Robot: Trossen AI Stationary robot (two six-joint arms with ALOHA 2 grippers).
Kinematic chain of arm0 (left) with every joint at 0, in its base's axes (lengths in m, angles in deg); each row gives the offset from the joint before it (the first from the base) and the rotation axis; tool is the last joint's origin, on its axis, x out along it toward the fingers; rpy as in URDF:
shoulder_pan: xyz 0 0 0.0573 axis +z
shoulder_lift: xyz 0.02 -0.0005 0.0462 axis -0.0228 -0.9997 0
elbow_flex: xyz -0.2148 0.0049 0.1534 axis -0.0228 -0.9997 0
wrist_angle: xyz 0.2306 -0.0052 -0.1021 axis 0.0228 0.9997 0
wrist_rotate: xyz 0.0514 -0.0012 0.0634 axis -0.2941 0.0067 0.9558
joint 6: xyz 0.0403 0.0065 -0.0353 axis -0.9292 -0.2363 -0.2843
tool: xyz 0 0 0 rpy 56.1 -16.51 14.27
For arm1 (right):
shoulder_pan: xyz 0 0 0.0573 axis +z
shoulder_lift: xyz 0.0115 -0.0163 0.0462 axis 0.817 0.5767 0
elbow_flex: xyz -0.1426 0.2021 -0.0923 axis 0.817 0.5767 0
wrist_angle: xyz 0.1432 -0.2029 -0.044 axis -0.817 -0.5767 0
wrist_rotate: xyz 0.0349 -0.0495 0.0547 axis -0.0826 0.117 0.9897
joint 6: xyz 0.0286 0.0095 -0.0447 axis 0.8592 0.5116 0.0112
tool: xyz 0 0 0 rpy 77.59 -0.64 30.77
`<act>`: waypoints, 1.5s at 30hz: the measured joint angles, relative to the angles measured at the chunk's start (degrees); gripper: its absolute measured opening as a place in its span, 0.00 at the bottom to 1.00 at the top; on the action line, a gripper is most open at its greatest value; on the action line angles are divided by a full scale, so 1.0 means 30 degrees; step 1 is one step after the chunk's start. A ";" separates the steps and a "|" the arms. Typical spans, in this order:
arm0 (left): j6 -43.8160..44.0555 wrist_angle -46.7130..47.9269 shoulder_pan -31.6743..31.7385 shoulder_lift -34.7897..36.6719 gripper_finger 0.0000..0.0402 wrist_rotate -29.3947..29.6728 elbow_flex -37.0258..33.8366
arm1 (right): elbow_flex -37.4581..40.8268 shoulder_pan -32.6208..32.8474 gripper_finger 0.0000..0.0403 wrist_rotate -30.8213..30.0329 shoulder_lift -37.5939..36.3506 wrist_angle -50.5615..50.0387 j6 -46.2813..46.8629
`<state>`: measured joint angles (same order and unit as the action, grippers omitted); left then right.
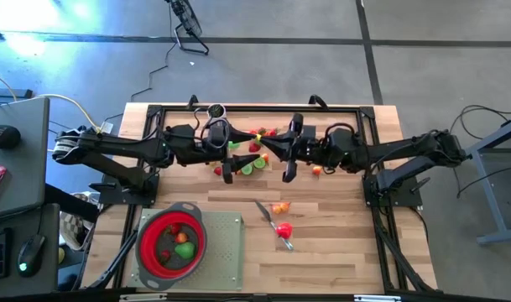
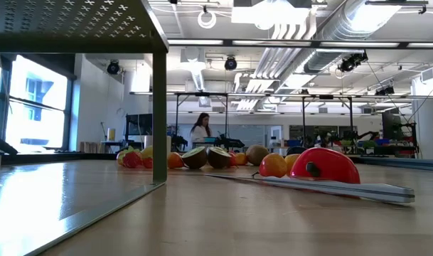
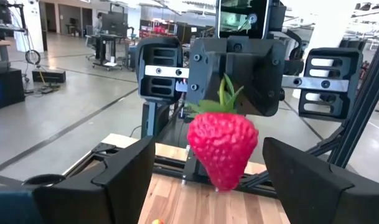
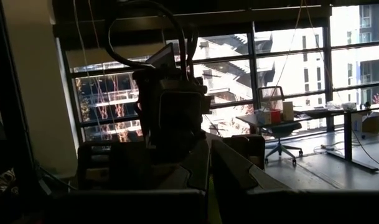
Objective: Pick & Place Fruit
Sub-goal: Put the strawberry into the red strainer bowl on the shelf
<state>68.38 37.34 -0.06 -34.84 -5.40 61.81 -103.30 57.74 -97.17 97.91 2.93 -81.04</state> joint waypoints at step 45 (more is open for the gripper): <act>0.0022 0.0137 -0.0007 0.0000 0.65 0.0015 0.0007 | 0.0015 0.0007 0.01 -0.0219 0.0958 0.0820 0.0488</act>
<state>68.45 37.75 -0.08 -34.84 -5.35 61.83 -103.26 57.77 -97.82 100.79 5.39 -79.58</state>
